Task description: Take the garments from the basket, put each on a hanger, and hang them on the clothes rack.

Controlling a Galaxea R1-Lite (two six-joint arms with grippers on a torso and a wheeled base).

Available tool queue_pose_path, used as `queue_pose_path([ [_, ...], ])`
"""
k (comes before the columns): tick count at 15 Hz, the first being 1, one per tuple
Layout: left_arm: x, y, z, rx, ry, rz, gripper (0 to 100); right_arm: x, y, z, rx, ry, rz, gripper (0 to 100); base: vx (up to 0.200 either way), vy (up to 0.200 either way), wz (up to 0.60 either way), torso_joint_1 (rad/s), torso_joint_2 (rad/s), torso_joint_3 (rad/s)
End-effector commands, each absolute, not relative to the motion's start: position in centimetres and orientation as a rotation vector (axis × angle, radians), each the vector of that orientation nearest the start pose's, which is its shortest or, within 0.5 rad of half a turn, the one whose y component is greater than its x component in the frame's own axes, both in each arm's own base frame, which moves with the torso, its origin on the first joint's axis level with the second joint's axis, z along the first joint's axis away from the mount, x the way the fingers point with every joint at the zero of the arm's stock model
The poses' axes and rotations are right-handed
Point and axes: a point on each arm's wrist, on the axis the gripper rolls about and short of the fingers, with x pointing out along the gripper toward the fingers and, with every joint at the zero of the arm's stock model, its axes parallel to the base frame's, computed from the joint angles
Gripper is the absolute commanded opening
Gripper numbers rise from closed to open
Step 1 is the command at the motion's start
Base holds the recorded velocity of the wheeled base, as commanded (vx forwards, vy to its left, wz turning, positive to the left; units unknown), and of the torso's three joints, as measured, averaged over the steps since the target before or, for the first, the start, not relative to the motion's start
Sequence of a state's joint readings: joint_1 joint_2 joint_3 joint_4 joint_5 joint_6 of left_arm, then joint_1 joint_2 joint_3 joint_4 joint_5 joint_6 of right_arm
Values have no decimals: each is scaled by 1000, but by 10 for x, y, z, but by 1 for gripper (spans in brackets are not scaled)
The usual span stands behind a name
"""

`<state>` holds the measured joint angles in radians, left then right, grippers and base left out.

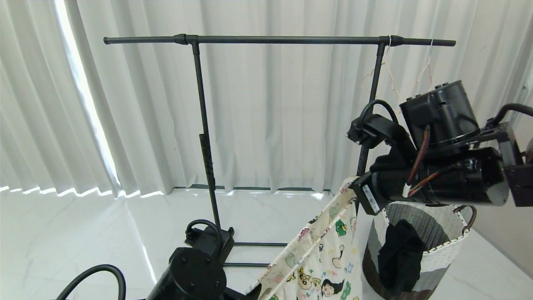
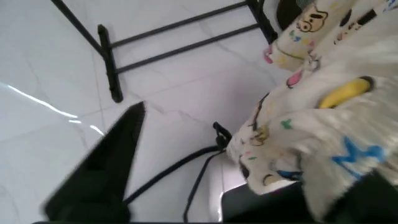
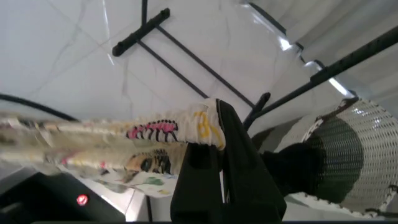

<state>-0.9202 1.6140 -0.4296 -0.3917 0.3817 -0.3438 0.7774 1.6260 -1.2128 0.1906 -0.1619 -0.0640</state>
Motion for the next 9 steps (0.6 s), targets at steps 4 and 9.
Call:
queue_pose_path([
  [4,127,-153,117,198,597,-418,0,170,164,247,-346,532,615,0,0,0,0,0,0,0],
  [9,133,-149,180,234,359,-484,0,149,151,262,-339,501,644,0,0,0,0,0,0,0],
])
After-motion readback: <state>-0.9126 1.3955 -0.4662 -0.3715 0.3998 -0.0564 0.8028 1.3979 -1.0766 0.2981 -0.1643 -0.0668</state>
